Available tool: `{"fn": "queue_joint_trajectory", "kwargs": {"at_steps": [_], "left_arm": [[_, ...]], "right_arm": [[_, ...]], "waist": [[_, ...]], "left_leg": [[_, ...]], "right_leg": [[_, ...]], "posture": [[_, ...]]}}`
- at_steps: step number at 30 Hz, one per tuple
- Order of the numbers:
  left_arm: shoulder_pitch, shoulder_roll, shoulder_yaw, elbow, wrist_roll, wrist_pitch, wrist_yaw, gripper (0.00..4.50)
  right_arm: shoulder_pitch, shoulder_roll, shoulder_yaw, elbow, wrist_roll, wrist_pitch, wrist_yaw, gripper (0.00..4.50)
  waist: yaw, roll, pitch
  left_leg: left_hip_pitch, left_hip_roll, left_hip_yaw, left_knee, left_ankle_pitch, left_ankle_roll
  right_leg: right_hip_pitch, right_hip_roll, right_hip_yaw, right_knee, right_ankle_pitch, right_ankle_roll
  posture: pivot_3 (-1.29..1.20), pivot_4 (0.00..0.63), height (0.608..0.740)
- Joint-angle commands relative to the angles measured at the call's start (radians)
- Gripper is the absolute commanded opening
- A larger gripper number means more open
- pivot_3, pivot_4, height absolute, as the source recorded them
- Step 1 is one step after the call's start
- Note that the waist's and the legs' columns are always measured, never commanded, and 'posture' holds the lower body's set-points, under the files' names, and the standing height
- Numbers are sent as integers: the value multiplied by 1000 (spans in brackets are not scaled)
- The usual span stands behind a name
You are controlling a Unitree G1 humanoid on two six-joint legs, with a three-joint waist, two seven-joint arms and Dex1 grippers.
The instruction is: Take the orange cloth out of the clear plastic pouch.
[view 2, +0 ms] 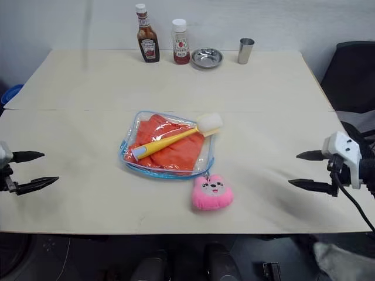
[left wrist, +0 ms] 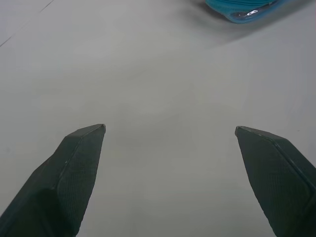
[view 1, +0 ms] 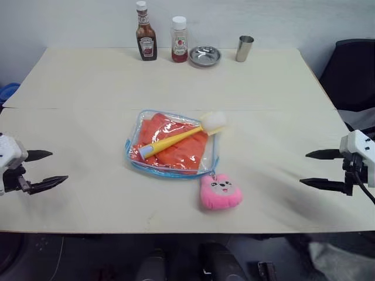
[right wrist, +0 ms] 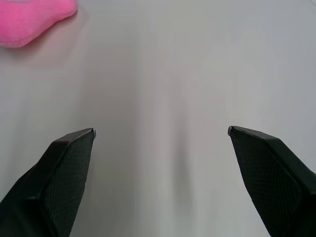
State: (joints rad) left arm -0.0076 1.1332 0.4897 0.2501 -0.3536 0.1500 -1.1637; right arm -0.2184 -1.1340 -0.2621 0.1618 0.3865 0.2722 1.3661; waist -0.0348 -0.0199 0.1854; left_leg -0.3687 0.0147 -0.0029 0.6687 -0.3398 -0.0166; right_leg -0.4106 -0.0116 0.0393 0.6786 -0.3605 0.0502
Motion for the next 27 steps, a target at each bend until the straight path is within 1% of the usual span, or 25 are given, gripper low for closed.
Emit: {"fn": "queue_joint_trajectory", "kwargs": {"at_steps": [1, 7, 17, 19, 23, 25, 27], "left_arm": [[8, -5, 13, -14, 2, -21, -9, 4479], [14, -23, 14, -50, 5, 1, 17, 4479], [33, -39, 40, -113, -20, 78, 26, 4479], [29, -41, 41, -122, -37, 117, 25, 4479], [-17, -58, 38, -188, -118, 224, 27, 4479], [-60, -69, 11, -242, -162, 279, 30, 4479], [-149, -88, -59, -309, -202, 337, 45, 4479]], "right_arm": [[-20, 7, -40, -19, 23, 3, -24, 4500], [-30, 15, -43, -30, 29, 13, -52, 4500], [-29, 10, -55, -74, 84, 120, -83, 4500], [-21, 9, -61, -89, 99, 145, -81, 4500], [-5, 14, -82, -126, 128, 185, -89, 4500], [-3, 21, -88, -133, 145, 195, -90, 4500], [19, 37, -114, -191, 180, 220, -104, 4500]], "waist": [[0, 0, 0], [2, 0, 0], [2, 0, 0], [2, 0, 0], [4, 0, 0], [5, 0, 0], [10, 0, 0]], "left_leg": [[0, 0, 0, 0, 0, 0], [0, 0, 0, 0, 0, 0], [0, 0, 0, 1, 0, 0], [0, 0, 0, 1, 0, 0], [0, 0, 0, 1, 0, 0], [-1, 0, 0, 2, 0, 0], [-1, 0, -1, 3, 0, 0]], "right_leg": [[0, 0, 0, 0, 0, 0], [0, 0, 0, 0, 0, 0], [0, 0, 0, 1, 0, 0], [0, 0, 0, 1, 0, 0], [0, 0, 0, 1, 0, 0], [0, 0, 0, 1, 0, 0], [0, 0, 0, 2, 0, 0]], "posture": [[0, 150, 740], [0, 150, 740], [0, 150, 740], [0, 150, 740], [0, 150, 740], [0, 150, 740], [0, 150, 740]]}}
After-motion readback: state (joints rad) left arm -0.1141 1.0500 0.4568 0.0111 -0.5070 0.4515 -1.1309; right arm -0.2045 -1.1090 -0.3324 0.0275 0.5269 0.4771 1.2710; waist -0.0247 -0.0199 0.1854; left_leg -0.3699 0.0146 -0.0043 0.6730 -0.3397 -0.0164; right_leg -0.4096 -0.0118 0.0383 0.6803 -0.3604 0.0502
